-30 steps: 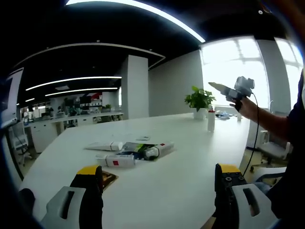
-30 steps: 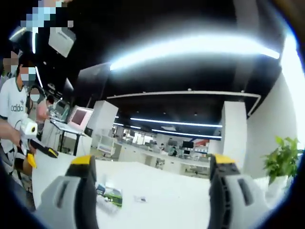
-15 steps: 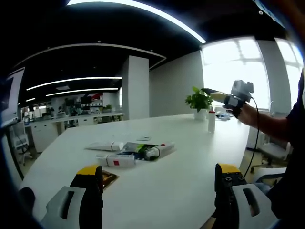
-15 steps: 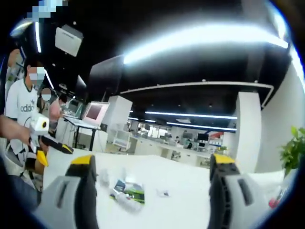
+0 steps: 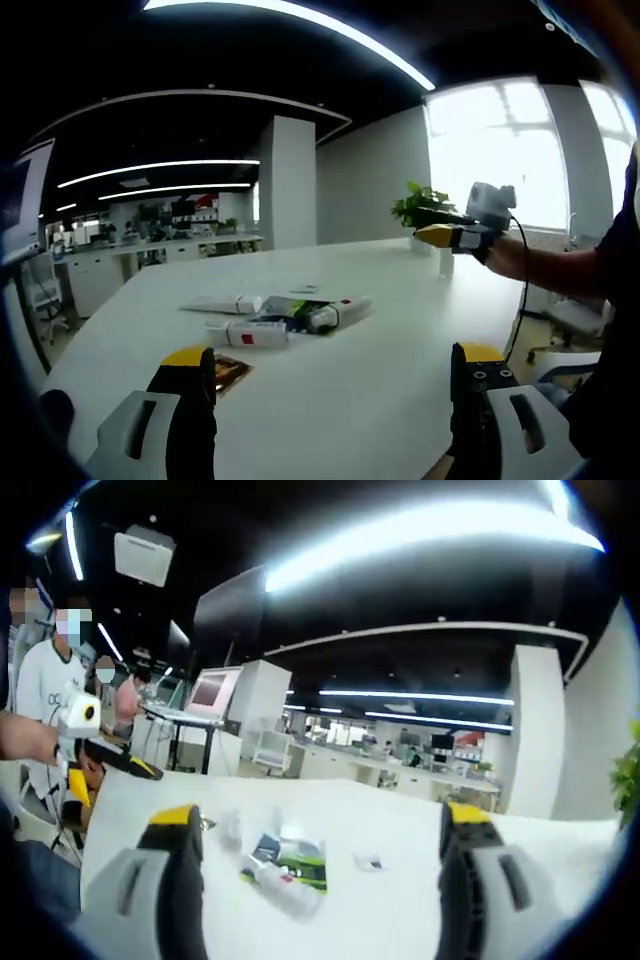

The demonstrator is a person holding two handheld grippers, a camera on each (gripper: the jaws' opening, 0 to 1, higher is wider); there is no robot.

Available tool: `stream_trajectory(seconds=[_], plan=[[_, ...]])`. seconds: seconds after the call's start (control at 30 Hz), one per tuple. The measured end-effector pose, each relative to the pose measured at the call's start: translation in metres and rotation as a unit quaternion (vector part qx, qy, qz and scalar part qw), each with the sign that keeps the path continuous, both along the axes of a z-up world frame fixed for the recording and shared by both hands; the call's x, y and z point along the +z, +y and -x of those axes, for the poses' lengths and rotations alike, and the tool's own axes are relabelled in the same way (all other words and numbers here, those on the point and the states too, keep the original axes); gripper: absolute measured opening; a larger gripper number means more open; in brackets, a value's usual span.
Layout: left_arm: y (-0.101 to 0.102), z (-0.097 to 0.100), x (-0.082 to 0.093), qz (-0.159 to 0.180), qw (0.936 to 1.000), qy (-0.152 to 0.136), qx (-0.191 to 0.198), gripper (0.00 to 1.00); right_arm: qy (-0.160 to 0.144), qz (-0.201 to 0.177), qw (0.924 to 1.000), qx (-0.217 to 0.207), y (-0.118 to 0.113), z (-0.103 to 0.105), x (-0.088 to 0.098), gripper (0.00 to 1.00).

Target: Arrange the skincare products in the storage area until every visible bottle or jar stands upright without overlapping.

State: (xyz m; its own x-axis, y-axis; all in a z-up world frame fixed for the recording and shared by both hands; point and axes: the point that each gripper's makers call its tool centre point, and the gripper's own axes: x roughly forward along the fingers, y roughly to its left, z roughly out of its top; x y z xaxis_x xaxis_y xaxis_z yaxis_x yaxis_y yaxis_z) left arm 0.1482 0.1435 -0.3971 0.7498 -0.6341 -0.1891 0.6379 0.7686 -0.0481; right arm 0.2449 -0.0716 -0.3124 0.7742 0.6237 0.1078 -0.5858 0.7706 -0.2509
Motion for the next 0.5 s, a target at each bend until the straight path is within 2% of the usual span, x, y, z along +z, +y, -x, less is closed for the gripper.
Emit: stream_trajectory(seconds=[0.23,0.5], plan=[[0.002,-0.002,0.000,0.000,1.0000,0.000,0.002,1.00,0.014,0.010,0.9998,0.011,0.014,-0.001,-0.011,0.99],[0.001,-0.005,0.002,-0.002,1.0000,-0.001,-0.001,1.00,0.027,0.018,0.9993,0.020,0.027,-0.012,-0.020,0.98]])
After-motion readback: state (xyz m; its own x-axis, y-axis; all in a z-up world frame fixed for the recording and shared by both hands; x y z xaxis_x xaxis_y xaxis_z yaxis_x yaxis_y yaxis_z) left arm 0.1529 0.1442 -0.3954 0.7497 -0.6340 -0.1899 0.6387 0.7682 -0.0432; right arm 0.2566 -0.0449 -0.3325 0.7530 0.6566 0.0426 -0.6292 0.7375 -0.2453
